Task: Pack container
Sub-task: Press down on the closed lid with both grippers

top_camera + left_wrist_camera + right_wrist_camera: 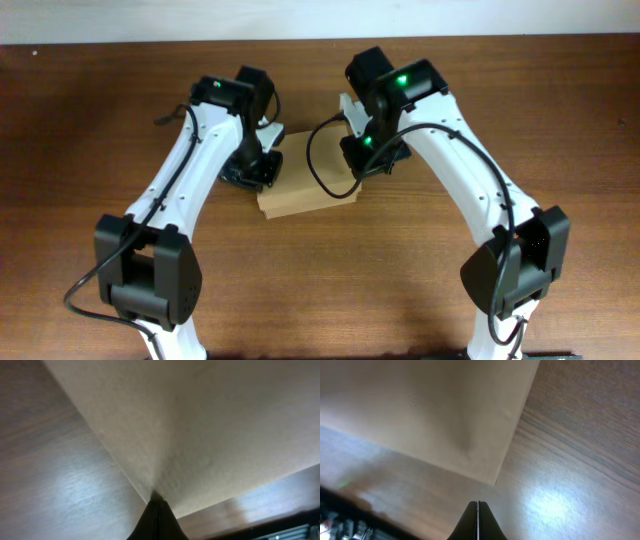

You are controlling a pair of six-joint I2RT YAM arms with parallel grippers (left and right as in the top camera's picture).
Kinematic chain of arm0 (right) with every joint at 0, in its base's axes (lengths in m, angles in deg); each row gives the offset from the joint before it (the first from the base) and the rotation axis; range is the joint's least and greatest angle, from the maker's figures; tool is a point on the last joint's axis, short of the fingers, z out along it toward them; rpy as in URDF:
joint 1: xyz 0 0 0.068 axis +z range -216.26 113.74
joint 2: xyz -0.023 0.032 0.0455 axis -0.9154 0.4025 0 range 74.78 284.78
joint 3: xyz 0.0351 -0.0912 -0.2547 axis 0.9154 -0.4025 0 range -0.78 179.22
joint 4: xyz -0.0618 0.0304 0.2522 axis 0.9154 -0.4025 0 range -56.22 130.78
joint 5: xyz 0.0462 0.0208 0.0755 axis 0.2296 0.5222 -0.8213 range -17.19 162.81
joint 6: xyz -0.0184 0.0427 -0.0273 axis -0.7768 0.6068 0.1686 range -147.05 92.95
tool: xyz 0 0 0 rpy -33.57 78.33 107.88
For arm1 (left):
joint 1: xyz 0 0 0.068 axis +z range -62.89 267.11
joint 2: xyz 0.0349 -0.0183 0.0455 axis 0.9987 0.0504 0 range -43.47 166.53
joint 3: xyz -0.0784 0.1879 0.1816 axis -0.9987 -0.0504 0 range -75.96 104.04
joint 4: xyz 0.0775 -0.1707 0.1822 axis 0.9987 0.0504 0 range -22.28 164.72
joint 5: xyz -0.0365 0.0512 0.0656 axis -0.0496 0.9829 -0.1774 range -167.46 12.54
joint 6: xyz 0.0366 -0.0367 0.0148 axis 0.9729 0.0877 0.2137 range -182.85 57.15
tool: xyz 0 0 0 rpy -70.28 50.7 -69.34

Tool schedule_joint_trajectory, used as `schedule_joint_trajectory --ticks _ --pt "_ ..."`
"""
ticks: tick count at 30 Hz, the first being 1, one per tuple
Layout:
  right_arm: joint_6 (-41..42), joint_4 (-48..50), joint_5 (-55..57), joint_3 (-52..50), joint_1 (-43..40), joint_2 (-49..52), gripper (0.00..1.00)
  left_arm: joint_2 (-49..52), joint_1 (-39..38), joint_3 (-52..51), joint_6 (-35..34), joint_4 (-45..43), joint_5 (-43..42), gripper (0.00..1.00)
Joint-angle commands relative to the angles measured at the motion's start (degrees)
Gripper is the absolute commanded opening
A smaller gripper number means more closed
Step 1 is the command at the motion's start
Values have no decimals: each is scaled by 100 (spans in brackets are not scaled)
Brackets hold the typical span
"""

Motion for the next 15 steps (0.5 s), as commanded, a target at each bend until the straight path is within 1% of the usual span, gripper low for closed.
schedule_joint_trajectory --ticks 1,6,10,13,15 --pt "94 358 70 -575 20 22 4 -24 -17 -544 -98 -267 74 2" --pt "214 1143 -162 -1475 20 22 4 -24 -17 -1143 -101 -673 15 2" --pt "354 1615 -192 -2022 20 22 4 -24 -17 -1362 -101 -811 17 2" --pt "350 1655 -190 -2085 20 20 4 -28 -17 -1355 -101 -846 20 2" --pt "278 1631 -186 -1952 2 -44 4 -50 -13 -1292 -101 -820 37 2"
